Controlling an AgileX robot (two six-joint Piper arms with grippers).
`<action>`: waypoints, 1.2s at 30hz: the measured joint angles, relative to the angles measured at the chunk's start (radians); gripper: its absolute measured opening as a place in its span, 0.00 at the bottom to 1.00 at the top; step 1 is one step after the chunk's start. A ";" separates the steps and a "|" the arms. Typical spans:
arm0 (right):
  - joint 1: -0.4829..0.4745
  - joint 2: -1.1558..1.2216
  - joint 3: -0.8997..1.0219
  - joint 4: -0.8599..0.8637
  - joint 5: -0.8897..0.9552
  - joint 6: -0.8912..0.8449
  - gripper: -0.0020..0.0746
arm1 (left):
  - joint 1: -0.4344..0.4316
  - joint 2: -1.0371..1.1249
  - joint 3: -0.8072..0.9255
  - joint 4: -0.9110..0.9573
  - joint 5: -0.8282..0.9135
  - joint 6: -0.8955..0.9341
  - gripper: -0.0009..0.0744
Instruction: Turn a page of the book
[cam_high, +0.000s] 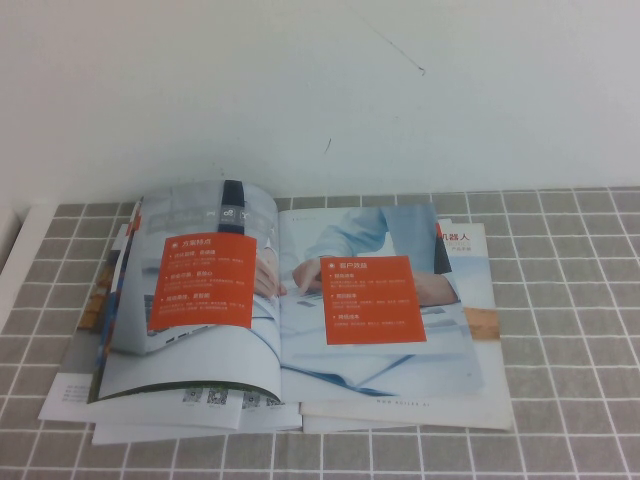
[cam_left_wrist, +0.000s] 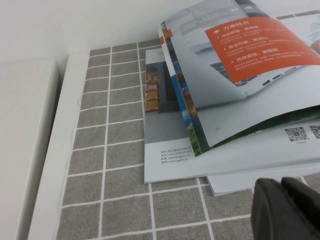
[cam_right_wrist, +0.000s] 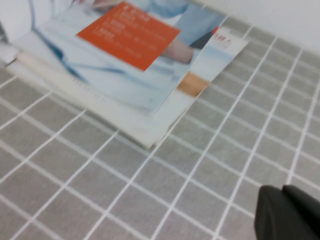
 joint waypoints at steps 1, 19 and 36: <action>-0.027 -0.038 0.000 -0.002 0.002 0.000 0.02 | 0.000 0.000 0.000 0.000 0.000 0.000 0.01; -0.308 -0.173 0.138 0.035 -0.023 -0.002 0.02 | 0.000 -0.004 0.000 0.000 0.000 0.000 0.01; -0.308 -0.173 0.145 0.108 -0.051 -0.002 0.02 | 0.000 -0.004 0.000 0.000 0.002 0.000 0.01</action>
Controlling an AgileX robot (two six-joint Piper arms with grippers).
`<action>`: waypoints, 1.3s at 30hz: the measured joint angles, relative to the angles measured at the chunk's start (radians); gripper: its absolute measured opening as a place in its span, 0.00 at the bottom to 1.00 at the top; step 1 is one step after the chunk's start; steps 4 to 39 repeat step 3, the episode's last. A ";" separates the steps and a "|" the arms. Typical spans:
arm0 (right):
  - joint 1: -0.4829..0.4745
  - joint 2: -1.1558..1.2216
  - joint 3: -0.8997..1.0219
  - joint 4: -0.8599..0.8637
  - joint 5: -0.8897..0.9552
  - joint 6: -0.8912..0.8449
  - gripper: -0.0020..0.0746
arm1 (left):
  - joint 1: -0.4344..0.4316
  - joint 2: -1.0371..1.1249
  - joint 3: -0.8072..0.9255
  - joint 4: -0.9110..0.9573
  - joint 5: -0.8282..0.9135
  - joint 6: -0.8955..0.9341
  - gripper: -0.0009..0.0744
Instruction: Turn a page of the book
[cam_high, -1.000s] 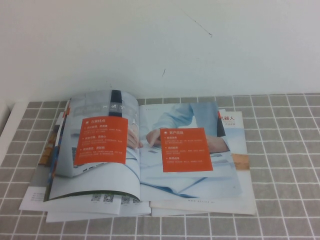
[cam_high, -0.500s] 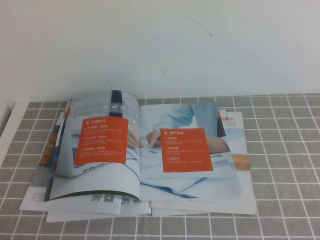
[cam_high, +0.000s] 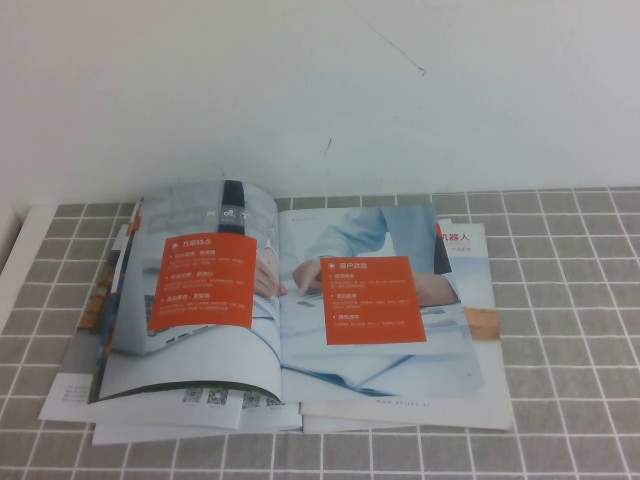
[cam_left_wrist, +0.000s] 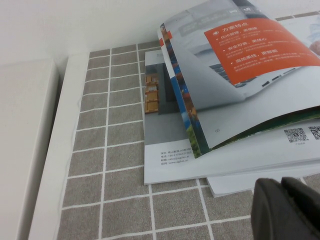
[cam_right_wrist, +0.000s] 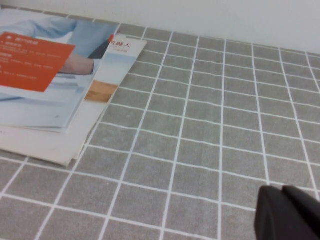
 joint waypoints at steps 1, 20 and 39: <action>0.000 0.000 0.000 0.000 0.000 0.000 0.02 | 0.000 0.000 0.000 0.000 0.000 0.000 0.01; 0.000 0.000 0.000 0.000 0.000 0.000 0.02 | 0.000 0.000 0.000 0.000 0.000 0.000 0.01; 0.000 0.000 0.000 0.000 0.000 0.000 0.02 | 0.000 0.000 0.000 0.000 0.000 0.000 0.01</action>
